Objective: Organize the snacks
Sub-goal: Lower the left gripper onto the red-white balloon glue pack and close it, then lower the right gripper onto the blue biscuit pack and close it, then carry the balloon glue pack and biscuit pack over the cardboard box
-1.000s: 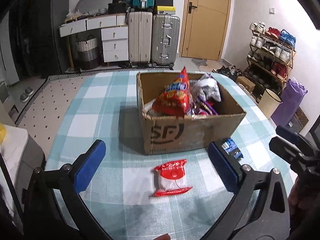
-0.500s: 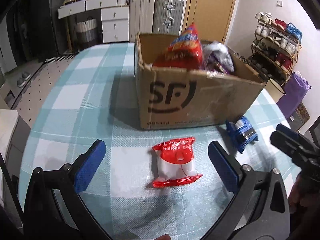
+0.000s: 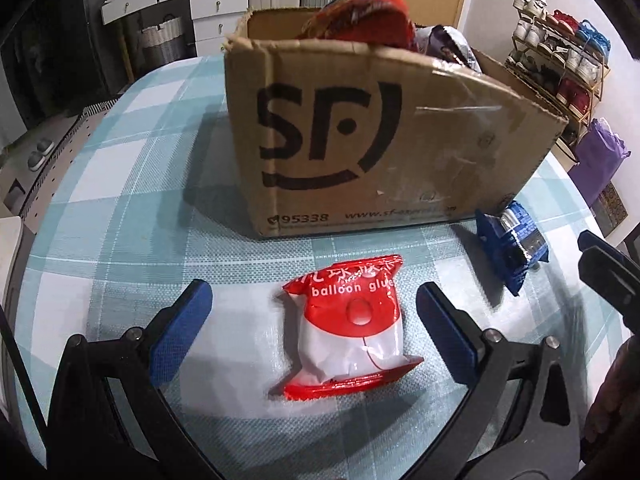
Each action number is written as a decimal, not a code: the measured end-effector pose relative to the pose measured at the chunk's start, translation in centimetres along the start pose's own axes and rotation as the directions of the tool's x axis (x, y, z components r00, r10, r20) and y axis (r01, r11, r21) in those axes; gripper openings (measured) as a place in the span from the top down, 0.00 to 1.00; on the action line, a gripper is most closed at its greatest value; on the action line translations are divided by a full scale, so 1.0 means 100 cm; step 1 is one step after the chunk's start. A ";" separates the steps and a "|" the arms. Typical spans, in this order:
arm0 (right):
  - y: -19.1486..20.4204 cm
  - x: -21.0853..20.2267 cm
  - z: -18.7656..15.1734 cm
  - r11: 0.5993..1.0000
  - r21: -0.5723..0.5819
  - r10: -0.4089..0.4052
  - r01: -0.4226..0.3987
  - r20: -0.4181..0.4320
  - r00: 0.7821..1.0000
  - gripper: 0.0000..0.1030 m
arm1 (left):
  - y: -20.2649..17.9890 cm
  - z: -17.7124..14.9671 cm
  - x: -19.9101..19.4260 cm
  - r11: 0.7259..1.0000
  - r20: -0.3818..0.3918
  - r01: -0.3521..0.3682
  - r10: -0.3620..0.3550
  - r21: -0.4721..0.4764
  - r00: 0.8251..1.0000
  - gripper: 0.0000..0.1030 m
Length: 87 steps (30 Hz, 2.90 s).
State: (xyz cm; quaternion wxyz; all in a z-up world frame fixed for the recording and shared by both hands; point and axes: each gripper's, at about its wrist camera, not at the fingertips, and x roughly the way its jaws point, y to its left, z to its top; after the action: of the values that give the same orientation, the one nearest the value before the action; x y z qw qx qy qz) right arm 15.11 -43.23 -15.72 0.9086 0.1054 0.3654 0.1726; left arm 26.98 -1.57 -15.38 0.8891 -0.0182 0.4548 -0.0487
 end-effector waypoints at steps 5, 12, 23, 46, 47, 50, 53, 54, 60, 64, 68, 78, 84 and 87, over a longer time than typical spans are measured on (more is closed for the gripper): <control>0.000 -0.001 0.000 1.000 -0.002 0.001 -0.001 0.001 1.000 0.11 | -0.004 0.004 0.010 0.999 0.018 -0.012 0.011 0.050 1.000 0.34; 0.004 -0.001 0.002 1.000 -0.007 0.014 -0.014 0.006 1.000 0.11 | -0.005 0.011 0.016 0.995 0.025 0.046 -0.048 0.089 0.999 0.61; 0.008 -0.004 0.003 1.000 -0.011 0.021 -0.021 0.017 1.000 0.11 | 0.003 0.016 0.013 0.994 0.012 0.070 -0.072 0.082 0.997 0.61; -0.001 0.037 0.007 1.000 -0.014 0.012 -0.013 -0.055 0.998 0.11 | -0.003 -0.015 -0.050 0.994 0.060 0.082 -0.086 0.069 0.995 0.61; -0.001 0.039 0.008 1.000 -0.014 0.012 -0.013 -0.064 0.998 0.11 | -0.003 -0.015 -0.051 0.994 0.061 0.081 -0.085 0.069 0.995 0.61; -0.001 0.047 0.010 1.000 -0.009 0.017 -0.018 -0.087 0.996 0.11 | 0.000 -0.017 -0.054 0.995 0.061 0.079 -0.083 0.063 0.995 0.61; 0.002 0.055 0.012 1.000 -0.021 0.009 -0.012 -0.108 0.994 0.13 | 0.003 -0.017 -0.054 0.996 0.061 0.074 -0.077 0.058 0.995 0.61; 0.004 0.058 0.012 1.000 -0.024 0.010 -0.013 -0.116 0.993 0.13 | 0.003 -0.017 -0.056 0.996 0.063 0.071 -0.074 0.059 0.995 0.61; 0.010 0.066 0.012 0.999 -0.047 -0.009 0.002 -0.141 0.990 0.15 | 0.006 -0.019 -0.062 0.996 0.072 0.064 -0.068 0.059 0.995 0.61; 0.014 0.069 0.012 0.997 -0.074 -0.041 0.031 -0.145 0.989 0.25 | 0.007 -0.019 -0.068 0.998 0.084 0.033 -0.037 0.055 0.996 0.61; 0.024 0.072 0.010 0.983 -0.175 -0.083 0.054 -0.164 0.983 0.42 | 0.009 -0.021 -0.076 0.999 0.095 0.017 -0.022 0.049 0.995 0.61; 0.013 0.059 0.008 0.991 -0.131 -0.028 0.008 -0.147 0.989 0.56 | 0.011 -0.025 -0.094 0.998 0.111 0.026 -0.031 0.053 0.993 0.61; 0.017 0.043 0.004 0.993 -0.121 -0.007 -0.009 -0.124 0.992 0.56 | 0.009 -0.026 -0.106 0.998 0.124 0.036 -0.043 0.056 0.991 0.61; 0.019 0.033 0.004 0.993 -0.115 0.003 -0.015 -0.108 0.994 0.56 | 0.008 -0.026 -0.111 0.998 0.129 0.044 -0.051 0.055 0.990 0.61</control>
State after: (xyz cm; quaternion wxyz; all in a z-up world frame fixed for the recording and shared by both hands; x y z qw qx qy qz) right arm 17.15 -40.17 -16.91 0.8913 0.0448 0.4030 0.2029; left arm 18.49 0.43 -7.99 0.9156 -0.0090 0.3938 -0.0803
